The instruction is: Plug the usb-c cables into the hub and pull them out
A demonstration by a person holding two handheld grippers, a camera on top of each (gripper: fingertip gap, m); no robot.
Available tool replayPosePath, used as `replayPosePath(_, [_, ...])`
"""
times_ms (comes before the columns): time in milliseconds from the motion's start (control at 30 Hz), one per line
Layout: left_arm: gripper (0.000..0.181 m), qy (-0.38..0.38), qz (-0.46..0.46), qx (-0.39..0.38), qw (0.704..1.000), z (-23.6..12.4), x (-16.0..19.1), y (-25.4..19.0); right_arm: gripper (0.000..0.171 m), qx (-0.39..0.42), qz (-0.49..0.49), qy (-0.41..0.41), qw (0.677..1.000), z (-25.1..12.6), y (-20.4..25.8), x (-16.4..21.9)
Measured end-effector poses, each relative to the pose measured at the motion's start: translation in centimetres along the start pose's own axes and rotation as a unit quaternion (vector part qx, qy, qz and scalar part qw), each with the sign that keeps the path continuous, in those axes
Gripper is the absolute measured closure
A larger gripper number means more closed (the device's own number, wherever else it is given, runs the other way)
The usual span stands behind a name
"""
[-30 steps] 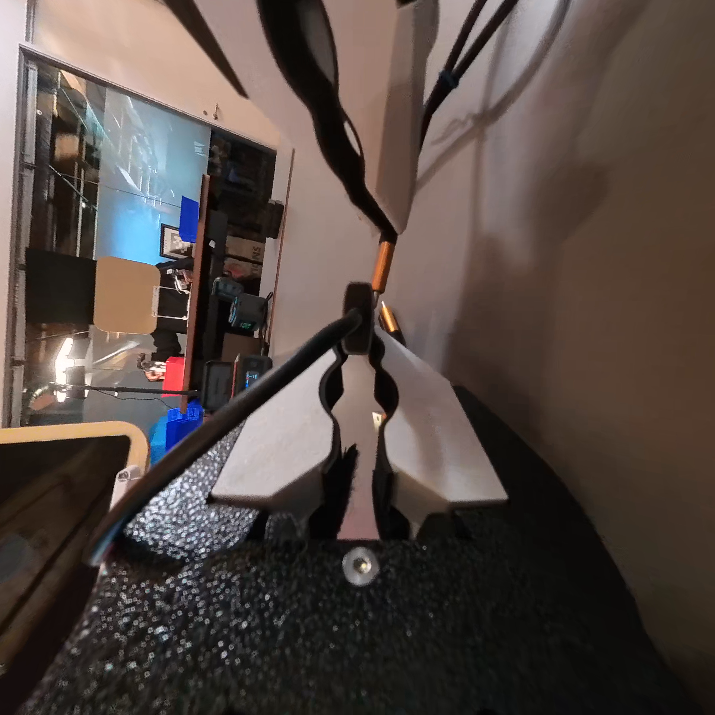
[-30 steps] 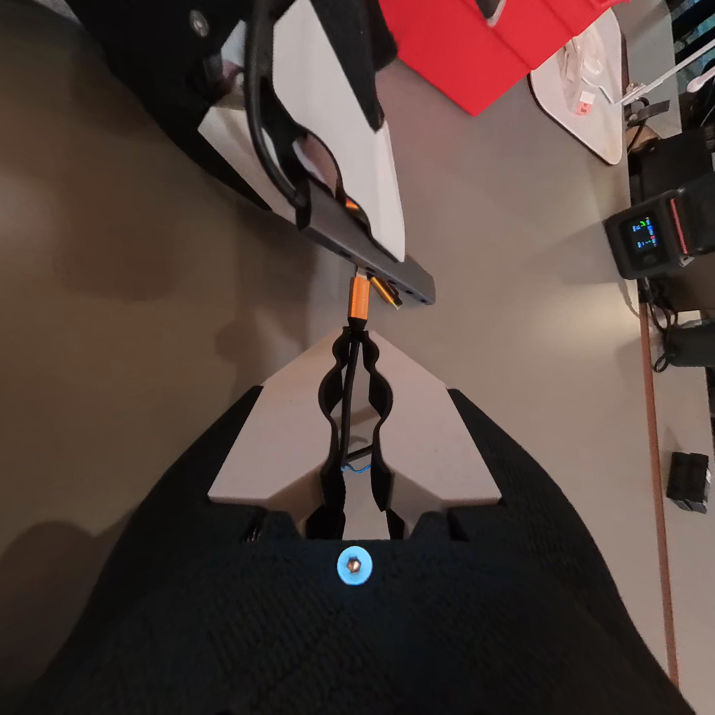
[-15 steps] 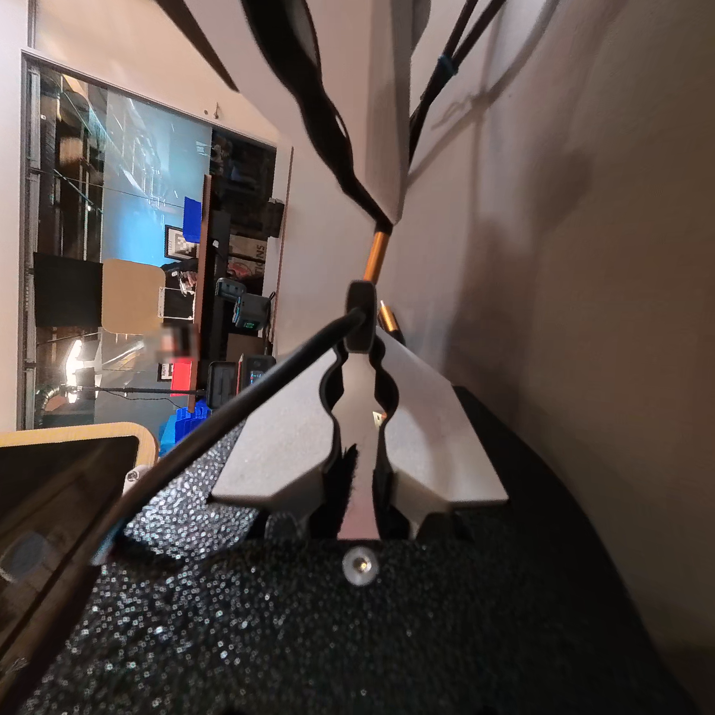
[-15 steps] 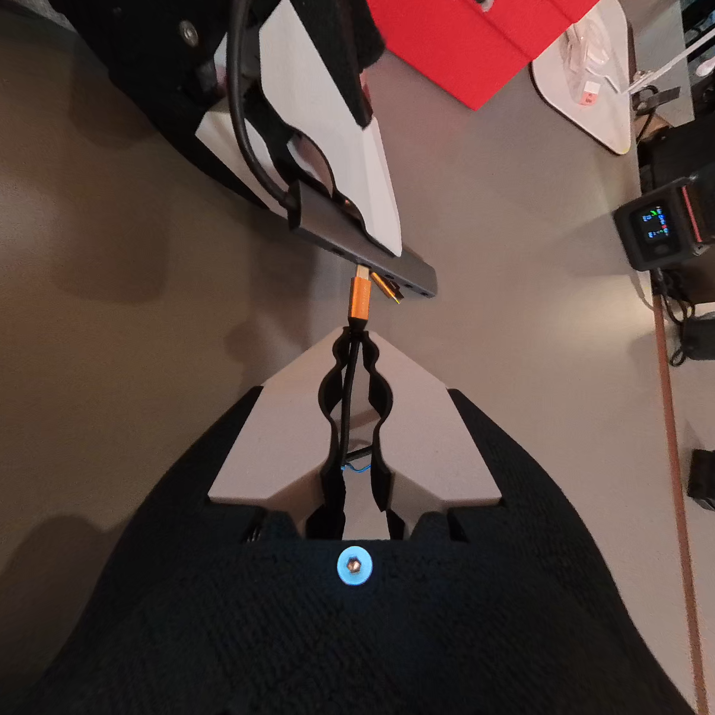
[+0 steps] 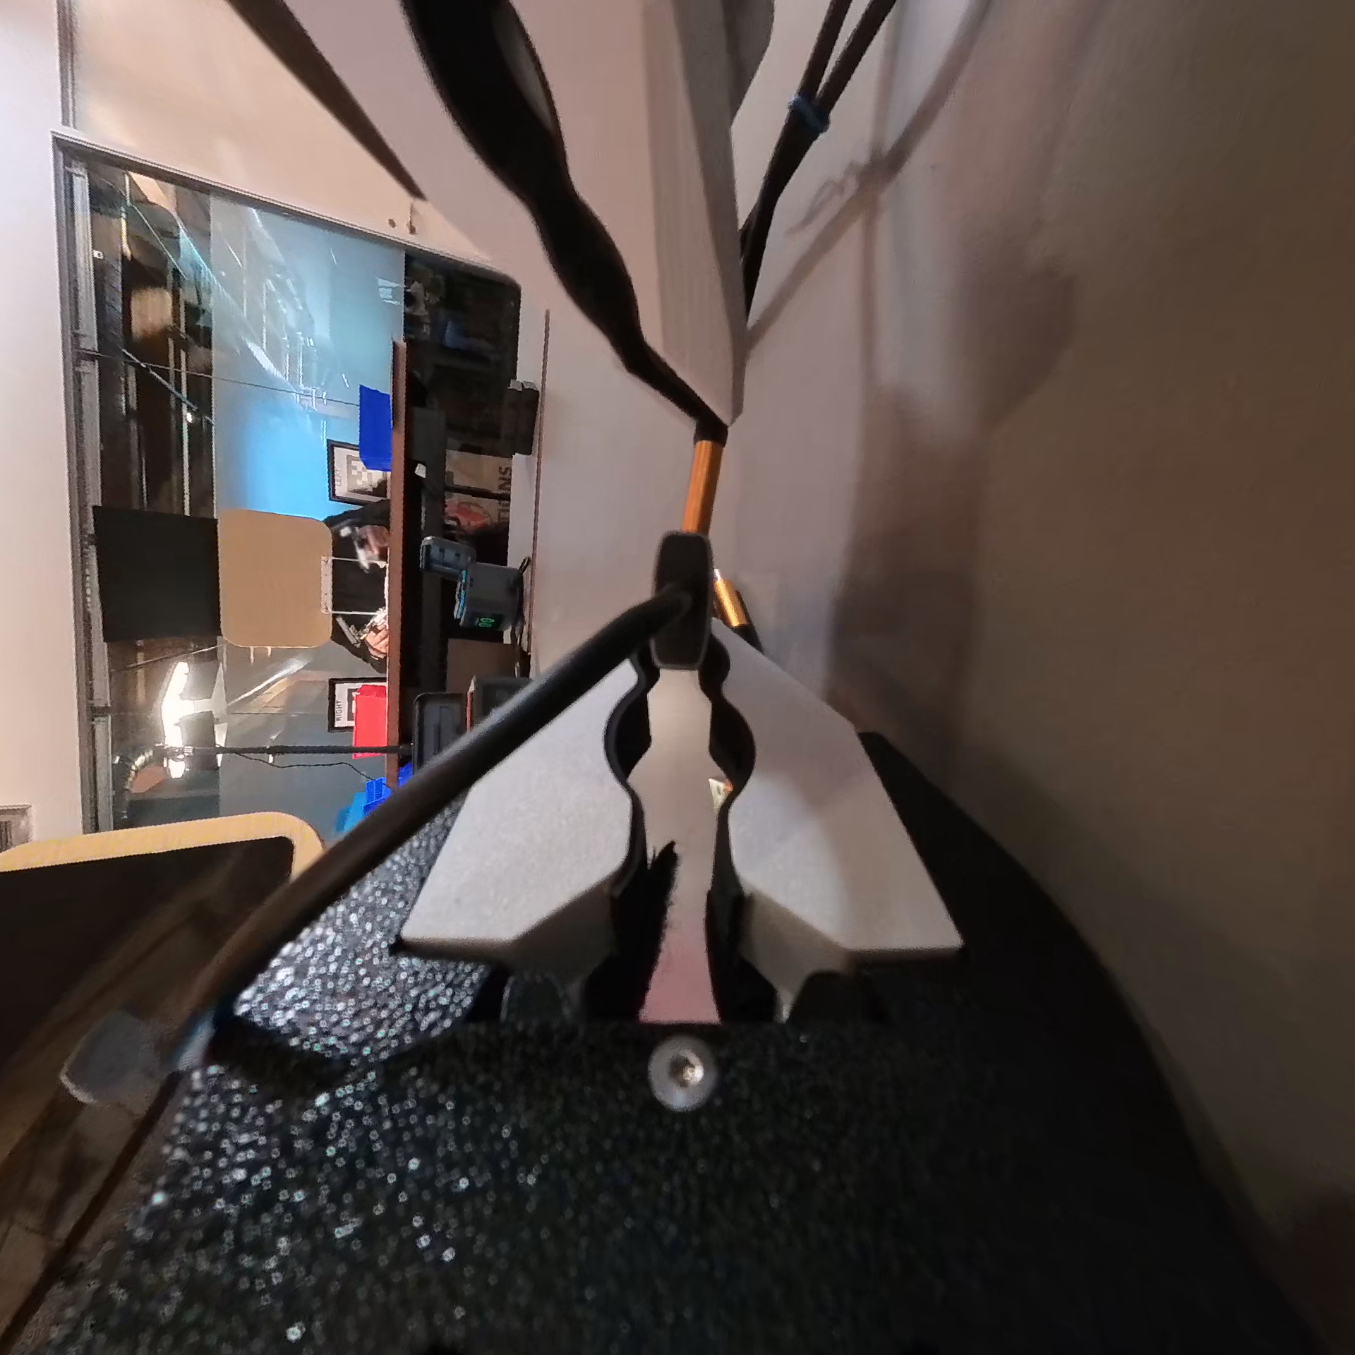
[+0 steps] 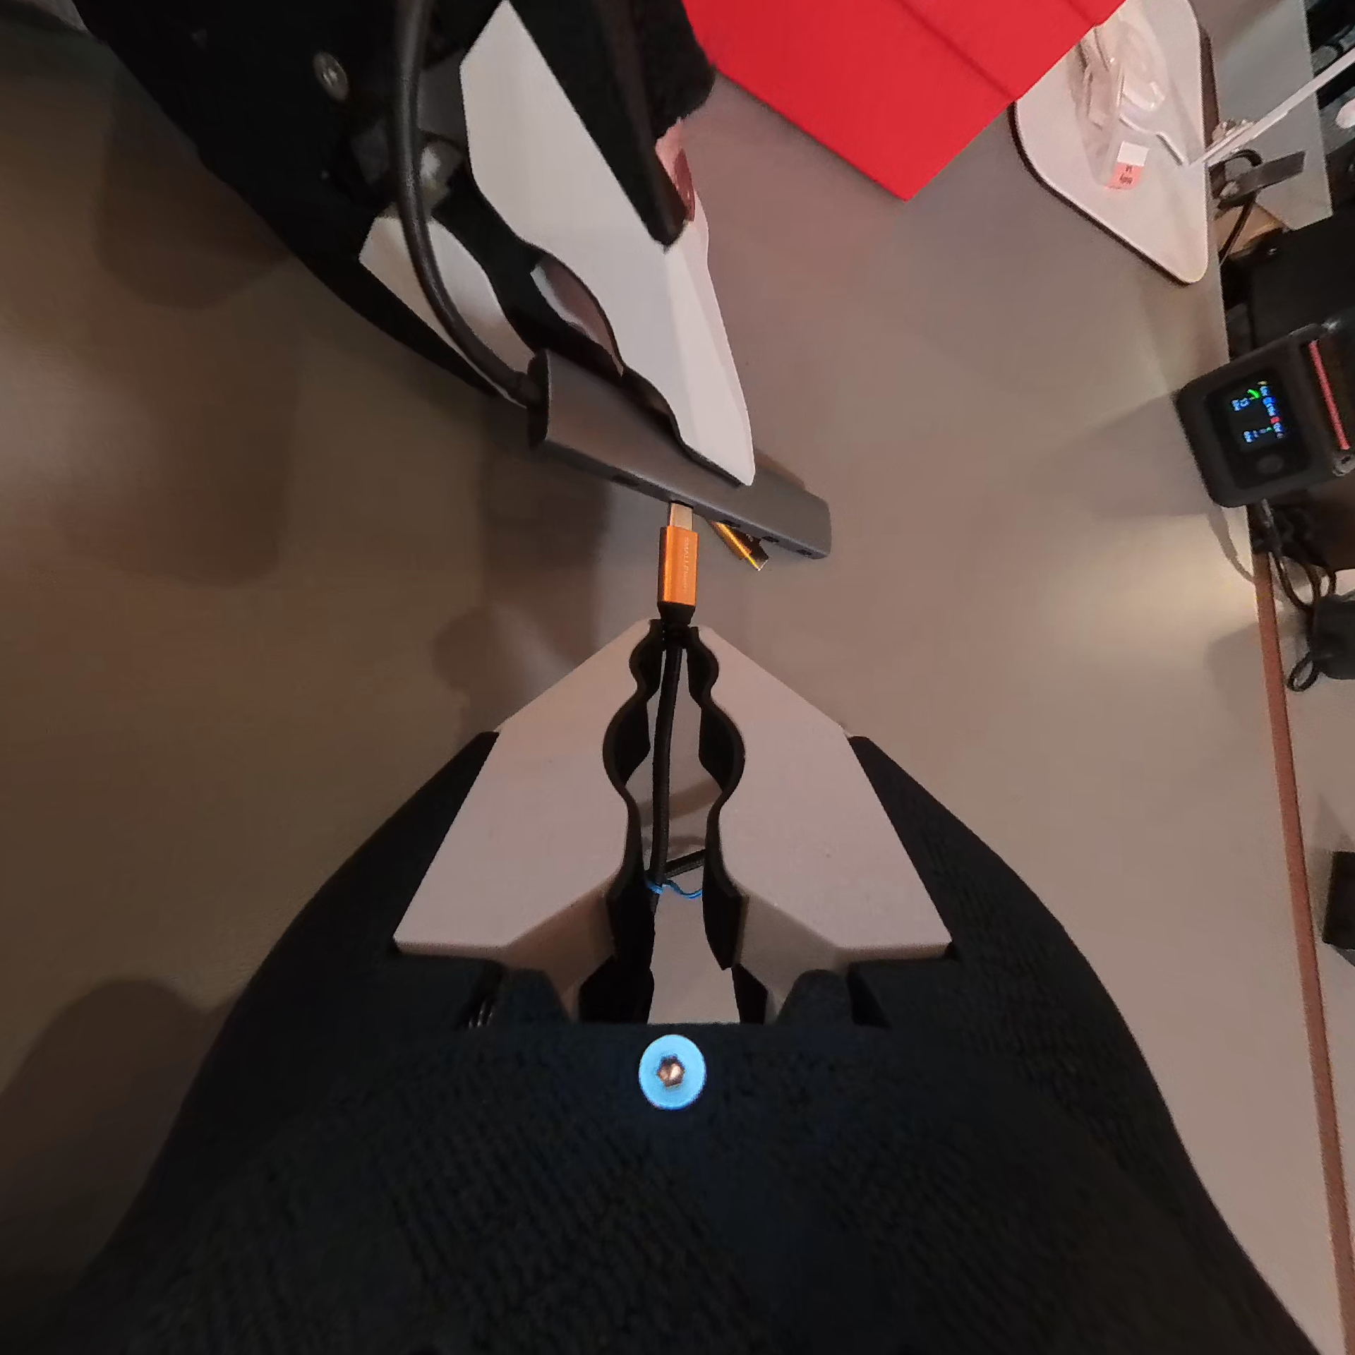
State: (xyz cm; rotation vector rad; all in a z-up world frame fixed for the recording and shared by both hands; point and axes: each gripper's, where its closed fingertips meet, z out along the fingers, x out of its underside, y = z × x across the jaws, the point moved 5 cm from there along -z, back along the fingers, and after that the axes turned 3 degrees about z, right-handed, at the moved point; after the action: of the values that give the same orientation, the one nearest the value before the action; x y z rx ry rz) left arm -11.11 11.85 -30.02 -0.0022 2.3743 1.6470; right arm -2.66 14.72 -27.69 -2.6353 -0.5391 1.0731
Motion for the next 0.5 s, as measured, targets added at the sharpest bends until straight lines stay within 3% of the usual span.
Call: replayPosePath(500, [0.175, -0.002, -0.005, -0.012, 1.000, -0.42, -0.43, 0.40, 0.167, -0.008, 0.013, -0.031, 0.999, -0.31, -0.13, -0.53])
